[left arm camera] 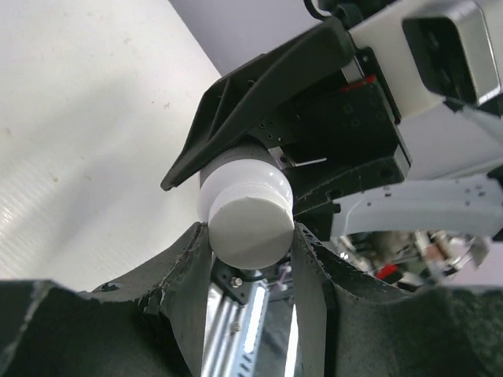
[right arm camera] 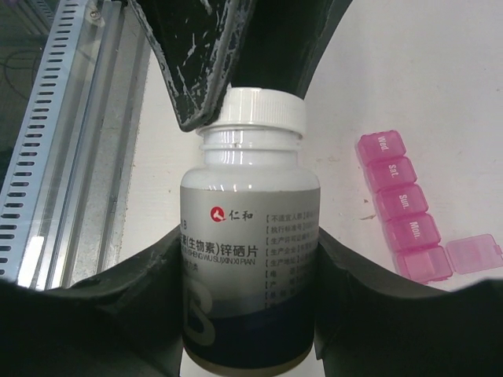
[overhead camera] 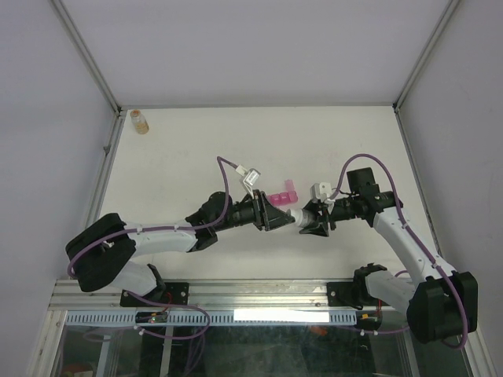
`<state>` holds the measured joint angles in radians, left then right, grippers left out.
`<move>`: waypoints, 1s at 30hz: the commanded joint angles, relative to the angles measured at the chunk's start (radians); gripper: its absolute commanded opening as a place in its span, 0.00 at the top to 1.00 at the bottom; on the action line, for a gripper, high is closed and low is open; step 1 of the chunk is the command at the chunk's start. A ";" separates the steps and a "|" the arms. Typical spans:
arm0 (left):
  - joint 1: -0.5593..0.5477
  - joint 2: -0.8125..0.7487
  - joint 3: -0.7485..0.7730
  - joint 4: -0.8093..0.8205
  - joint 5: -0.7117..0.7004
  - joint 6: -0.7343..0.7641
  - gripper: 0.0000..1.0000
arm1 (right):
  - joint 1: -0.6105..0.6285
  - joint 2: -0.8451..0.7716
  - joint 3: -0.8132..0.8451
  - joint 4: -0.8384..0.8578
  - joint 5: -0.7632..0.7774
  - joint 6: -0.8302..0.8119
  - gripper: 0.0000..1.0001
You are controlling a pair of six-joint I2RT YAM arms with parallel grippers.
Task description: Sort the pills into containers
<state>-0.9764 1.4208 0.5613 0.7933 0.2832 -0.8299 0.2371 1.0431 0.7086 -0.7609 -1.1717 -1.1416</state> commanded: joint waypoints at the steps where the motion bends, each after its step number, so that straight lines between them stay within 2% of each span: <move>1: -0.011 -0.047 0.070 -0.135 -0.073 -0.275 0.77 | -0.001 -0.005 0.023 0.023 -0.032 -0.007 1.00; 5: -0.011 -0.075 0.107 -0.288 -0.151 -0.394 0.81 | -0.001 -0.006 0.023 0.023 -0.031 -0.007 1.00; 8: -0.011 -0.102 0.116 -0.345 -0.194 -0.434 0.83 | -0.001 -0.006 0.024 0.023 -0.029 -0.007 1.00; 18: -0.011 -0.102 0.108 -0.296 -0.134 -0.616 0.81 | -0.001 -0.003 0.023 0.024 -0.029 -0.006 1.00; 30: -0.005 -0.143 0.107 -0.382 -0.154 -0.572 0.79 | -0.001 -0.005 0.024 0.024 -0.032 -0.006 1.00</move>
<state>-0.9939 1.3327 0.6449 0.4088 0.1558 -1.3987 0.2363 1.0443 0.7086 -0.7441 -1.1687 -1.1423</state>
